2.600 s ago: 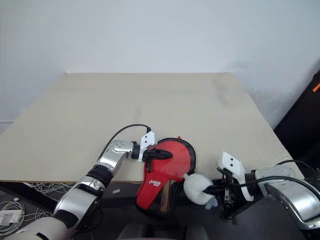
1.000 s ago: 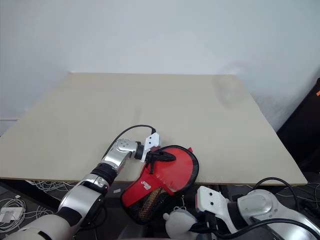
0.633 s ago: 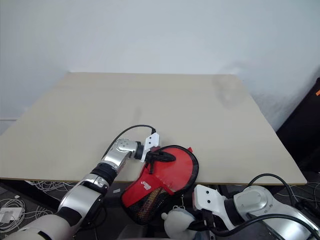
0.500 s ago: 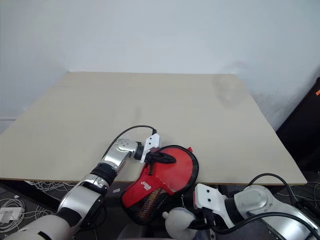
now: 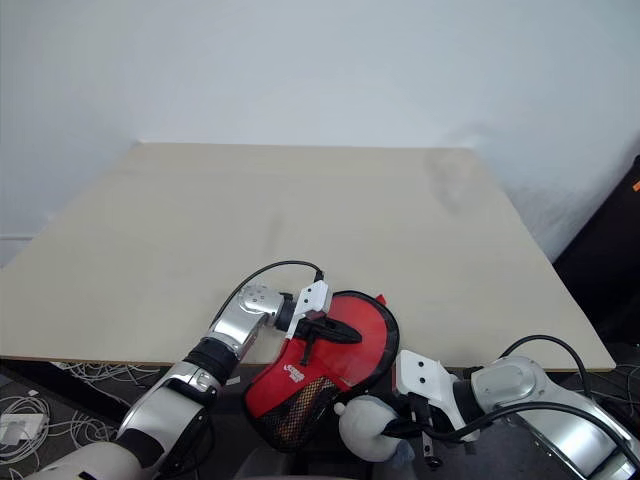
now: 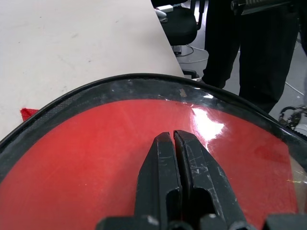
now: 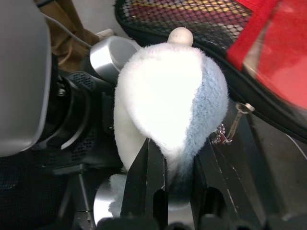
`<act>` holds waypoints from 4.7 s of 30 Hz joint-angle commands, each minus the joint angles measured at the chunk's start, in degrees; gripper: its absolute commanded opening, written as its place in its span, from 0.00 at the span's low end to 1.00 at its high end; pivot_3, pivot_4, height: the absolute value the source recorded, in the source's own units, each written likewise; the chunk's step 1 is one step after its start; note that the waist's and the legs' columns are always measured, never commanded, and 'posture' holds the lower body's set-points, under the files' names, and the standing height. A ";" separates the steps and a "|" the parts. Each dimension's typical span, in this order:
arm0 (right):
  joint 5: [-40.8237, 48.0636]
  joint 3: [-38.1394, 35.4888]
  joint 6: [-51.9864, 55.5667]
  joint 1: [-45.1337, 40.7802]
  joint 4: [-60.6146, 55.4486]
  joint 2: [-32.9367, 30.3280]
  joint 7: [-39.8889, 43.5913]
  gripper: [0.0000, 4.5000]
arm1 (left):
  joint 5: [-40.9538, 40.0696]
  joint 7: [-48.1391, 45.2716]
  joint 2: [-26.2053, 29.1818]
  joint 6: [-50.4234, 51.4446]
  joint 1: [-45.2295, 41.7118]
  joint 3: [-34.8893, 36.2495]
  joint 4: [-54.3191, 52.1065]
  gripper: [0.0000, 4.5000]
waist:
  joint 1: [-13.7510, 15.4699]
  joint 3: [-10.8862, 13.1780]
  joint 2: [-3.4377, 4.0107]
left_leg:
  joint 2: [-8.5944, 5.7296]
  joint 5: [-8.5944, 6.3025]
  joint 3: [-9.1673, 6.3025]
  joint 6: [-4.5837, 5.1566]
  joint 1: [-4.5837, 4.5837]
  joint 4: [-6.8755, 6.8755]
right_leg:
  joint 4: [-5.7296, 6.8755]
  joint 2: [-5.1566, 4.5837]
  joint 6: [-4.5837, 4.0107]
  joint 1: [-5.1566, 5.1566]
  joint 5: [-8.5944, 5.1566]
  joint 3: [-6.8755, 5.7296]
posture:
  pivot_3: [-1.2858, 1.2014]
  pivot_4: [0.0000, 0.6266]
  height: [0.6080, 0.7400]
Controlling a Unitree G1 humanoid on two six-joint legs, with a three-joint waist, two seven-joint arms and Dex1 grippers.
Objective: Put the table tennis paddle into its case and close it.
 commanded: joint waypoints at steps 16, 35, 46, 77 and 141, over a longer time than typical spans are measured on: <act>3.62 0.31 2.16 1.45 -8.11 -0.74 0.38 0.04 | 3.68 1.47 -0.78 -0.50 1.10 -3.22 8.85 0.00 | 0.06 -0.45 0.00 | 0.00 -0.03 -0.05 -0.03 0.14 0.00 | -0.08 -0.03 0.00 0.19 0.00 -0.03 | 0.52 0.00 1.00; 1.45 5.66 -0.73 0.89 -10.72 -1.70 2.52 0.04 | 3.59 2.33 -0.50 -0.37 0.54 -2.66 9.17 0.00 | 0.06 -0.51 0.01 | -0.04 -0.07 -0.05 0.01 0.24 -0.06 | -0.18 -0.19 0.02 0.32 -0.01 -0.12 | 0.52 0.00 1.00; 4.77 7.57 5.25 -4.41 -11.89 5.58 -1.80 0.04 | 2.87 0.95 -0.50 2.31 1.02 -3.10 5.66 0.00 | 0.01 -0.50 -0.01 | -0.01 -0.08 -0.03 0.00 0.26 -0.15 | -0.19 -0.19 0.02 0.30 -0.01 -0.14 | 0.52 0.00 1.00; 10.14 0.80 13.62 -6.88 -11.55 6.32 -6.64 0.54 | 3.03 3.75 -3.87 -1.61 -6.05 -0.18 14.77 0.00 | 0.04 -0.43 -0.17 | -0.05 -0.08 -0.03 0.01 0.19 -0.20 | -0.20 -0.47 0.03 0.17 0.00 -0.29 | 0.52 0.00 1.00; -16.25 -21.78 -21.58 -50.07 83.94 49.08 -63.39 0.00 | -19.93 32.67 16.99 29.40 20.87 27.26 -37.43 1.00 | -3.01 0.37 0.15 | 0.24 0.96 -0.09 -0.39 -0.63 -0.38 | 0.73 -0.23 -0.73 -1.23 0.94 -0.86 | 0.52 0.00 1.00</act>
